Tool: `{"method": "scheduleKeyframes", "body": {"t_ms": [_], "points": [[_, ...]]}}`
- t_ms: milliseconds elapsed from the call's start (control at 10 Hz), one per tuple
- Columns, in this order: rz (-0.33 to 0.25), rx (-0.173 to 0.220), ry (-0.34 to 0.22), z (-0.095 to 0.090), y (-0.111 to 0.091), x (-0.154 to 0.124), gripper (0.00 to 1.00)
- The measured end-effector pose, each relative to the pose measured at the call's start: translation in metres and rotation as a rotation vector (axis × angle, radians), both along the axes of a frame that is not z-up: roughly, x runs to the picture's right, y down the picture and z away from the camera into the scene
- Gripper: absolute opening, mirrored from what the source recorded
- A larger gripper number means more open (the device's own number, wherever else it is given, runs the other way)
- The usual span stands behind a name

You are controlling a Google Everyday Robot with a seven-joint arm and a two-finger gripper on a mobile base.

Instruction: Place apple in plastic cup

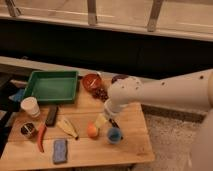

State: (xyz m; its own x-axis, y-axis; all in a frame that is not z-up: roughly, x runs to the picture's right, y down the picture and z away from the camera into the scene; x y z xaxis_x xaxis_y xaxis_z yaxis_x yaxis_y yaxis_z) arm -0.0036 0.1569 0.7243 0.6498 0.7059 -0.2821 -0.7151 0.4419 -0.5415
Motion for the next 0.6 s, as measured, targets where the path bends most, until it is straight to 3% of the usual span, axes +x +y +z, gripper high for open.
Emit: {"method": "scheduleKeyframes", "body": {"t_ms": [300, 600], "points": [[-0.048, -0.036, -0.015, 0.015, 0.023, -0.030, 0.75], [-0.059, -0.069, -0.021, 0.033, 0.029, -0.052, 0.75]]}}
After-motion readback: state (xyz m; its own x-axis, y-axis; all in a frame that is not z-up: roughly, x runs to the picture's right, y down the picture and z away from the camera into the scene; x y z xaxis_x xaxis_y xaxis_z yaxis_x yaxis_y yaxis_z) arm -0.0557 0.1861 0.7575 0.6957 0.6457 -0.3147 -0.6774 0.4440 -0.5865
